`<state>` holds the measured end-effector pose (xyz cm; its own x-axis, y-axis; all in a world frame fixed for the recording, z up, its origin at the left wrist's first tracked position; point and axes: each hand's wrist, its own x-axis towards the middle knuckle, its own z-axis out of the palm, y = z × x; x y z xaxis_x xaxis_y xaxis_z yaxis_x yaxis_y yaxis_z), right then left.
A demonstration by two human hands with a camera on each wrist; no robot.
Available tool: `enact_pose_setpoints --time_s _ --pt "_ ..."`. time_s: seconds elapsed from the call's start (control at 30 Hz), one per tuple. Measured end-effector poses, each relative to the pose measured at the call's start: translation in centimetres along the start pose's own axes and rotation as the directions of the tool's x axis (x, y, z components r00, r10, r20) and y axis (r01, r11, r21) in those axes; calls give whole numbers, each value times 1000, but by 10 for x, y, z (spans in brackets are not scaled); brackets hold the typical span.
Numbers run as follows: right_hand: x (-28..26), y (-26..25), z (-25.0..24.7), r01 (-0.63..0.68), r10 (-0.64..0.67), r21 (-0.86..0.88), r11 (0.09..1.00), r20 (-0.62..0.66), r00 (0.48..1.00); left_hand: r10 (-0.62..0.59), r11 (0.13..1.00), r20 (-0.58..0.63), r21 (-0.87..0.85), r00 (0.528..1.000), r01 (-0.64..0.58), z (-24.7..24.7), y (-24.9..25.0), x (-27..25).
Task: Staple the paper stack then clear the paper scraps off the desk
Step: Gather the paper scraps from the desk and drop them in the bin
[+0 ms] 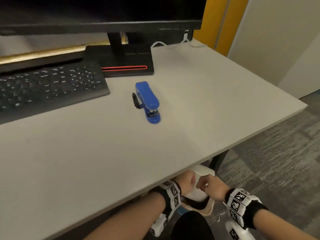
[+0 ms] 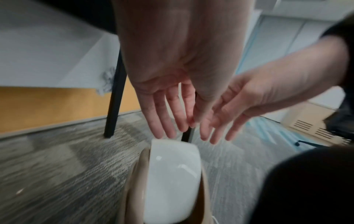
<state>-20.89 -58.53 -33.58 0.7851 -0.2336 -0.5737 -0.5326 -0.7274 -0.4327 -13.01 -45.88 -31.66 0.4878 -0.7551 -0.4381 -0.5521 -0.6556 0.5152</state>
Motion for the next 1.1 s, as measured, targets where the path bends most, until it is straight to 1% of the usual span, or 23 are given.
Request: enact_pose_setpoints --time_s 0.03,0.07,0.13,0.2,0.23,0.27,0.3,0.33,0.37,0.4,0.43,0.47,0.5,0.53,0.57,0.67,0.77,0.87,0.97,1.03,1.1 --pt "-20 -12 -11 40 -37 -64 997 44 998 30 1000 6 6 1000 -30 -3 8 -16" --pt "-41 -24 -22 77 -64 -135 988 94 993 61 996 14 57 998 -61 -7 16 -35" --pt "-84 -52 -42 133 -81 -237 962 215 973 119 986 50 115 992 -124 -15 26 -74" --pt "-130 -87 -62 184 -72 -284 941 365 928 184 978 105 84 977 -193 -21 35 -116" --pt "-151 -106 -75 216 -80 -289 933 418 905 219 973 110 48 970 -225 -25 39 -137" --pt "-170 -126 -88 249 -110 -278 928 434 894 265 964 92 12 960 -267 -32 44 -159" --pt "-186 -147 -100 283 -166 -251 926 405 899 308 951 55 -21 950 -308 -41 48 -181" --pt "-198 -168 -112 326 -247 -208 922 332 910 331 942 -5 -50 944 -331 -52 50 -200" --pt "-205 -189 -122 379 -341 -150 913 230 912 328 940 -75 -72 942 -333 -64 50 -219" --pt "-208 -210 -129 433 -424 -87 897 110 899 310 942 -151 -87 939 -325 -79 49 -239" --pt "-206 -232 -133 484 -485 -40 874 -6 875 285 945 -238 -92 929 -313 -94 46 -258" --pt "-201 -252 -133 527 -526 -21 850 -96 845 255 950 -330 -90 909 -300 -110 39 -277" --pt "-193 -272 -129 562 -561 -35 826 -145 815 221 958 -417 -79 882 -277 -124 30 -294" --pt "-183 -292 -123 588 -594 -83 804 -152 790 180 969 -496 -58 849 -239 -137 19 -311" --pt "-174 -311 -115 605 -624 -156 781 -128 771 134 982 -557 -36 819 -185 -149 7 -326" --pt "-143 -361 -81 614 -673 -424 666 15 740 5 1000 -669 6 743 -1 -173 -31 -364" --pt "-123 -398 -55 595 -653 -592 543 148 743 -106 988 -707 3 700 153 -183 -63 -389" --pt "-116 -419 -44 578 -640 -702 417 225 734 -188 970 -716 -27 673 242 -187 -85 -403" --pt "-113 -424 -39 558 -619 -751 354 260 741 -229 956 -699 -32 677 291 -188 -96 -405" --pt "-114 -419 -41 556 -622 -756 346 258 739 -234 951 -683 -14 692 308 -191 -99 -401" --pt "-118 -407 -45 570 -633 -738 361 254 731 -231 949 -662 8 714 314 -196 -99 -396"
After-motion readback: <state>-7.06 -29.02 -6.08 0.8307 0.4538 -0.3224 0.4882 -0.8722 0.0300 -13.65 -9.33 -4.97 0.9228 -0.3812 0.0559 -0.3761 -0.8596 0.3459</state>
